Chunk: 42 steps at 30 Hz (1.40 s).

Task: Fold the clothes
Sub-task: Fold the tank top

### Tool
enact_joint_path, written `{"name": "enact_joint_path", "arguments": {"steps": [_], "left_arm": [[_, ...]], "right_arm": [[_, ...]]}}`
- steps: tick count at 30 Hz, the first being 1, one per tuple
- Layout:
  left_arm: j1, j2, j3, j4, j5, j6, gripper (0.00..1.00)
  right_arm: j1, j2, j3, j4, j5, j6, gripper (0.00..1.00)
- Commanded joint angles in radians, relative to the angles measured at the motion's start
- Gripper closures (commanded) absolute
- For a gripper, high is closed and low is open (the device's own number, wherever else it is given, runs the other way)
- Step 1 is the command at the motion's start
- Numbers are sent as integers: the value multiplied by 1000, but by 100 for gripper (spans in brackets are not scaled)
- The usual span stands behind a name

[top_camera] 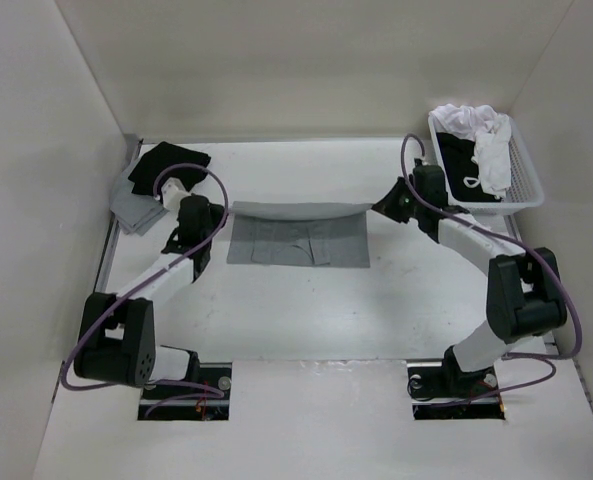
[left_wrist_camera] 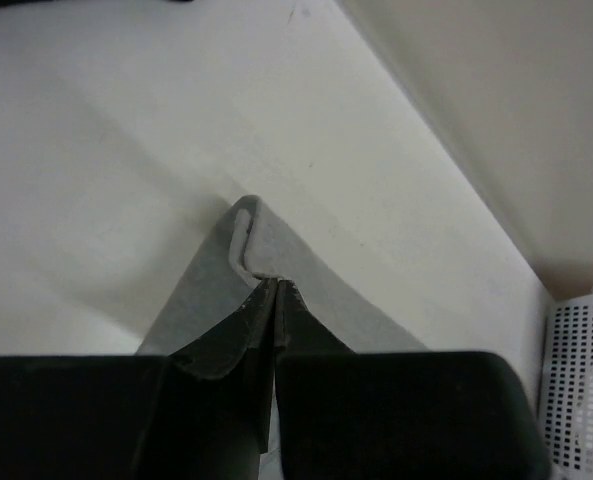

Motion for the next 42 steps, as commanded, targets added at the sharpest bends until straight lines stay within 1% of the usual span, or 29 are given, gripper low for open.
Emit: {"name": "enact_joint_path", "arguments": {"steps": [1,5,11,17,21,22,25,28,31,33,35,38,40,42], "left_arm": [[-2,-89,-90,83,10,-22,100],[12,-147,-167,85,47,-23,100],[16,-218,-284,96,59,-17,100],[55,-184,-334,140,92,-19,100],[56,-140,-356,168,104,-34,99],[58,-132,-362,178,105,-39,98],[76,-135,-390,195,122,-48,93],[119,-210,-429,185,119,-62,83],[155,-307,-440,148,121,-60,82],[120,-347,-413,116,108,-50,82],[37,-347,-378,111,84,-48,82],[-120,-289,-312,119,29,-33,82],[-205,-241,-282,135,1,-19,82],[-267,-200,-267,165,-11,-10,82]], "right_arm": [[-1,-97,-82,112,2,14,99],[7,-193,-190,115,30,8,99],[80,-328,-362,107,97,16,99],[231,-385,-504,75,215,74,97],[321,-368,-581,81,270,143,96],[334,-361,-593,84,280,154,94],[344,-376,-612,84,298,165,80],[344,-451,-618,66,284,150,69],[334,-529,-621,52,269,125,59],[305,-528,-623,75,264,120,54],[273,-471,-607,106,234,116,54],[243,-369,-587,181,182,120,56],[226,-327,-584,219,163,134,58],[219,-290,-586,253,157,159,61]]}}
